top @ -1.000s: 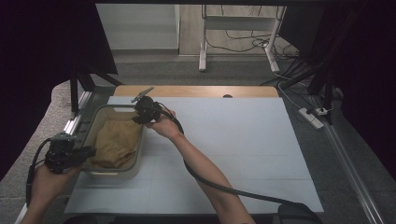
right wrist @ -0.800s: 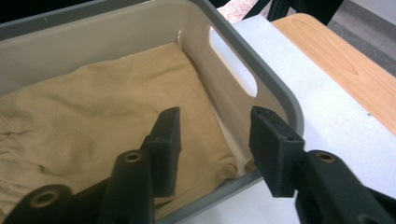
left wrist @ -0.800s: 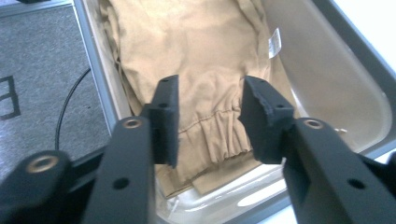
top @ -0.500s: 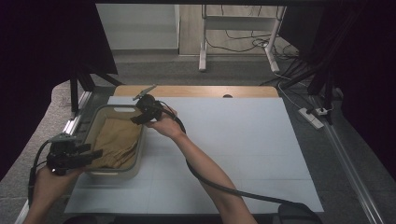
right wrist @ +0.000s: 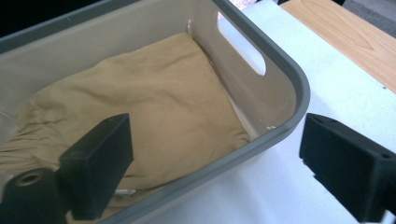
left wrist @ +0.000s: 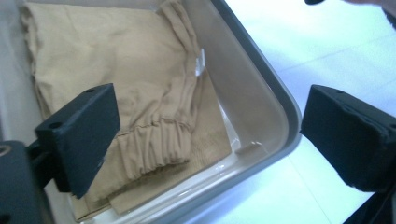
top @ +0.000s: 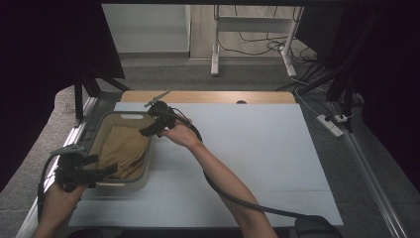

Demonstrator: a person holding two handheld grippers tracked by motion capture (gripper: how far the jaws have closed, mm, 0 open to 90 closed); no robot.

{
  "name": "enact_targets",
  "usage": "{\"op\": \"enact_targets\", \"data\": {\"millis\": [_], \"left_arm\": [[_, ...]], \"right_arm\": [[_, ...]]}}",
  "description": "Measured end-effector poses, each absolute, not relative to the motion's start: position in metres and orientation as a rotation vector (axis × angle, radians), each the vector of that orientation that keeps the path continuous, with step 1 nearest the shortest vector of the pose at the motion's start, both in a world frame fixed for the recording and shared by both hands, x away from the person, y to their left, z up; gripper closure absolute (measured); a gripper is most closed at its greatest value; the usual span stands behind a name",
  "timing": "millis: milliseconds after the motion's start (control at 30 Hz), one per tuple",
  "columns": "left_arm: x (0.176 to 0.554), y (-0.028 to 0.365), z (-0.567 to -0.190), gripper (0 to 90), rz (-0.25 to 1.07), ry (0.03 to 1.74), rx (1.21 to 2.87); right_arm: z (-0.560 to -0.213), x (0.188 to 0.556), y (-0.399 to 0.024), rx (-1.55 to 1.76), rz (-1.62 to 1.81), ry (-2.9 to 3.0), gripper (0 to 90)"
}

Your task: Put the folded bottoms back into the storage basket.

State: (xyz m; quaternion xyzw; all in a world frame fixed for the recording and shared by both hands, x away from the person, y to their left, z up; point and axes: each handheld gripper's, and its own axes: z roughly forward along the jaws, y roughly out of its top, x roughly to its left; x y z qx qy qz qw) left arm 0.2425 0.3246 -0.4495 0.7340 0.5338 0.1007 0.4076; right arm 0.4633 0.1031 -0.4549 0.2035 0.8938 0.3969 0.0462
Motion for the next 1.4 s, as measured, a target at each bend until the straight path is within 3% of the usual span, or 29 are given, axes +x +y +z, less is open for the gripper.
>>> {"op": "enact_targets", "data": {"millis": [233,700,1400], "left_arm": [[0.234,0.313,-0.450,1.7,0.256,1.281,1.861],[0.211,0.303,-0.449,1.3,0.262,1.165,1.875],[0.190,0.299,-0.470,0.0,0.207,1.178,1.842]], "right_arm": [[-0.452,0.457,0.098,0.568,1.190,2.749,3.5],[-0.448,0.448,0.086,0.538,1.201,2.736,1.1],[-0.448,0.424,0.068,0.467,1.183,2.750,0.0]]}}
